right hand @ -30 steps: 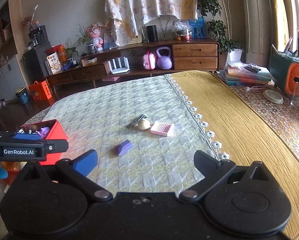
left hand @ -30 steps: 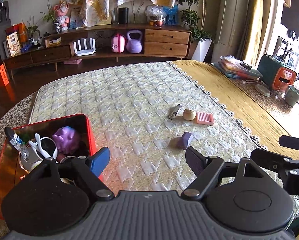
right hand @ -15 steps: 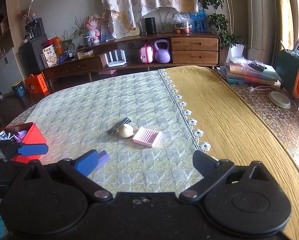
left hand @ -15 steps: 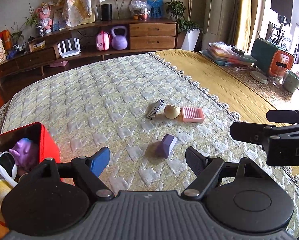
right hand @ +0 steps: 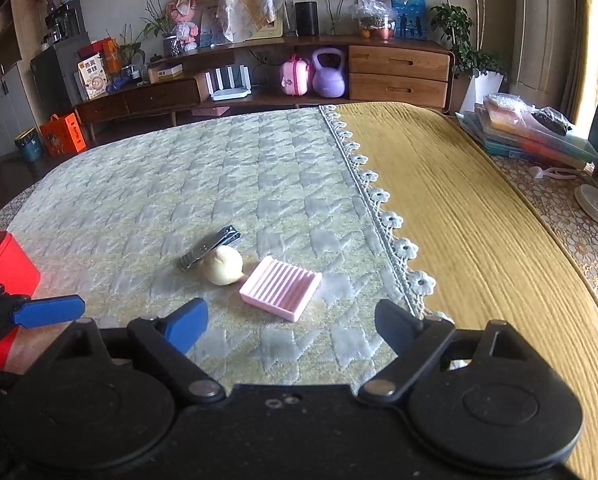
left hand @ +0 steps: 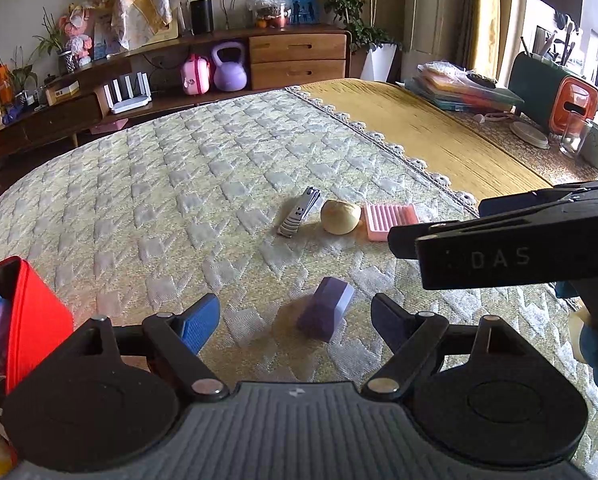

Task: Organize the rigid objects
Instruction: 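Grasp the pink ridged box with the right gripper while the left grasps the purple block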

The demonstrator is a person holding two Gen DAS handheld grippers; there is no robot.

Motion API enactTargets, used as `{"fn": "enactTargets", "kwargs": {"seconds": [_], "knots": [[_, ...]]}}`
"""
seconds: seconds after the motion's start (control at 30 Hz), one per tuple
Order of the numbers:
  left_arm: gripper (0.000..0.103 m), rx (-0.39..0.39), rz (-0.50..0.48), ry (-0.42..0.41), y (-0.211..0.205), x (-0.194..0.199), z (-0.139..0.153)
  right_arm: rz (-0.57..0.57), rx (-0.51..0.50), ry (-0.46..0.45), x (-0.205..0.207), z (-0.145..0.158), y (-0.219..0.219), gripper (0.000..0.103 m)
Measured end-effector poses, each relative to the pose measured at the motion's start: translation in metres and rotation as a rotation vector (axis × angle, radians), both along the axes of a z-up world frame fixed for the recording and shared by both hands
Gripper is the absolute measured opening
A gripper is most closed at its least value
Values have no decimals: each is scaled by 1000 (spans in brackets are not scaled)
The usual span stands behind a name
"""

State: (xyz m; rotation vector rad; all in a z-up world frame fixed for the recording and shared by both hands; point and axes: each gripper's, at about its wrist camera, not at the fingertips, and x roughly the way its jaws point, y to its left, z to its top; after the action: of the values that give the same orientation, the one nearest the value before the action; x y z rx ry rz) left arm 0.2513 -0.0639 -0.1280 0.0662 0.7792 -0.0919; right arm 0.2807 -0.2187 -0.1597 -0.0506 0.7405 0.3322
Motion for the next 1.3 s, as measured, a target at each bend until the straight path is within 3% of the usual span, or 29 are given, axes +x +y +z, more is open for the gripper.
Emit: {"fn": "enactTargets", "kwargs": {"seconds": [0.37,0.43,0.5,0.63,0.67,0.83,1.3], "knots": [[82,50,-8,-22,-2,11,-15,-2,-58,-8,16,-18,20,72],[77,56,-21,-31,-4,11,-15,-4,-64,-15,16,-19,22,68],[64,58,-40,-38,-7,11,-14,-4,-70,-23,15,-19,23,61],[49,85,-73,-53,-15,8,-14,-8,-68,-28,15,-17,22,49],[39,88,-85,-56,-17,8,-14,-9,-68,-29,15,-17,21,47],[21,118,-109,-60,-24,4,-13,-16,-45,-30,13,-16,16,45],[21,14,-19,18,-2,-12,4,14,41,-20,-38,4,-5,45]]}}
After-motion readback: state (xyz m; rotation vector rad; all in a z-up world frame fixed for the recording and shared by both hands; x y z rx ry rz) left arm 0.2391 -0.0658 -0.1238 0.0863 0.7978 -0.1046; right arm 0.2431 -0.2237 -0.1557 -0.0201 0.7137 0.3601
